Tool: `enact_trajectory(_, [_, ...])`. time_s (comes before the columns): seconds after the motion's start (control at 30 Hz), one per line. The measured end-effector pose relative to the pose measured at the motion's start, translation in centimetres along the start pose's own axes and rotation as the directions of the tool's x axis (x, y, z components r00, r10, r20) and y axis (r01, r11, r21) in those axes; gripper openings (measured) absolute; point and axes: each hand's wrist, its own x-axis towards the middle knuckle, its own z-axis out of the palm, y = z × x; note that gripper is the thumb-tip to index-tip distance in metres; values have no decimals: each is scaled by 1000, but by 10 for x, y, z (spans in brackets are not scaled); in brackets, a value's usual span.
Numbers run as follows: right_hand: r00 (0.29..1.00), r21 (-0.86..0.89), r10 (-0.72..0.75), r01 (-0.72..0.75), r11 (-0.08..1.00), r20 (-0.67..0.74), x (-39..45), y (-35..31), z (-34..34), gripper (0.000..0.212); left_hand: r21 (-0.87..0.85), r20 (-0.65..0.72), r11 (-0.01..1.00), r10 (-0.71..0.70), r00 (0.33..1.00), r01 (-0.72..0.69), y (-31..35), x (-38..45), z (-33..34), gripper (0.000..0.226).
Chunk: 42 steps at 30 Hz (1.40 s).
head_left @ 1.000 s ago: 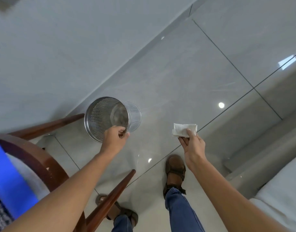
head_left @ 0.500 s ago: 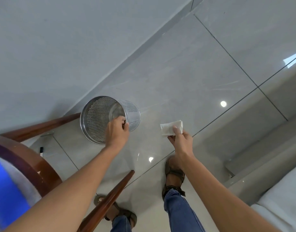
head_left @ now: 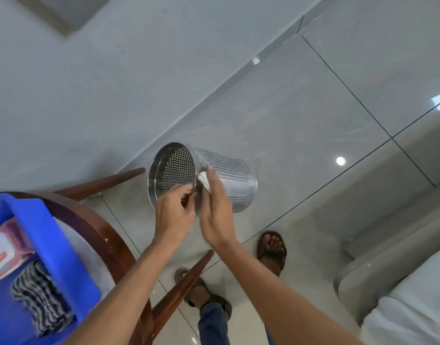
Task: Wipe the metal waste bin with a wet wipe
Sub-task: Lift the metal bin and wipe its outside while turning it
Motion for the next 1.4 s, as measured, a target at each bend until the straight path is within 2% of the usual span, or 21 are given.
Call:
enact_trajectory(0.17, [982,-137,-188,187,973,5,-16,14,15,60,-239,95,969,-34,995,56,7,-14,-23,25])
enact_trajectory(0.23, [978,-196,-207,206,959,18,-15,29,9,63,-283,99,954,-73,992,99,7,-16,-28,27])
enact_trajectory(0.3, [992,-230,-122,112,967,-29,-12,46,-1,66,-320,107,939,-97,989,127,8,-17,-32,28])
enact_trajectory(0.37, [993,-234,26,-53,971,-117,-5,66,-15,72,-353,126,928,-79,989,119,10,-18,-37,27])
enact_trajectory(0.43, [963,-209,188,-227,951,-191,4,86,-34,79,-368,139,924,-57,989,105,11,-21,-41,28])
enact_trajectory(0.5, [918,-132,342,-372,919,-203,16,97,-49,82,-379,131,921,-39,991,86,11,-25,-44,28])
enact_trajectory(0.57, [893,-49,411,-426,903,-185,29,95,-55,83,-396,132,915,-23,991,74,10,-27,-47,27])
enact_trajectory(0.63, [912,-21,379,-386,922,-156,37,78,-51,83,-403,128,912,-24,991,74,10,-28,-51,24])
enact_trajectory(0.77, [980,-31,196,-197,980,-47,29,36,-30,76,-428,145,899,-31,989,91,14,-27,-54,22])
enact_trajectory(0.9, [996,14,75,-76,997,44,13,2,-12,68,-425,99,904,-8,995,50,21,-26,-52,26])
enact_trajectory(1.1, [964,131,-250,238,963,90,-12,-28,4,63,-368,66,930,22,998,3,10,-19,-59,29])
enact_trajectory(1.2, [918,91,-387,380,921,85,-4,-25,2,62,-318,74,948,47,996,-21,1,-21,-63,30])
enact_trajectory(1.27, [939,10,-336,336,942,76,6,-16,-2,61,-305,58,952,50,997,-30,-1,-24,-65,34])
enact_trajectory(1.33, [984,-50,-174,175,983,22,20,-6,-10,63,-298,47,954,41,998,-26,2,-28,-64,39])
enact_trajectory(1.4, [998,-60,-16,13,998,-64,36,9,-22,67,-312,44,950,45,998,-29,5,-34,-64,38])
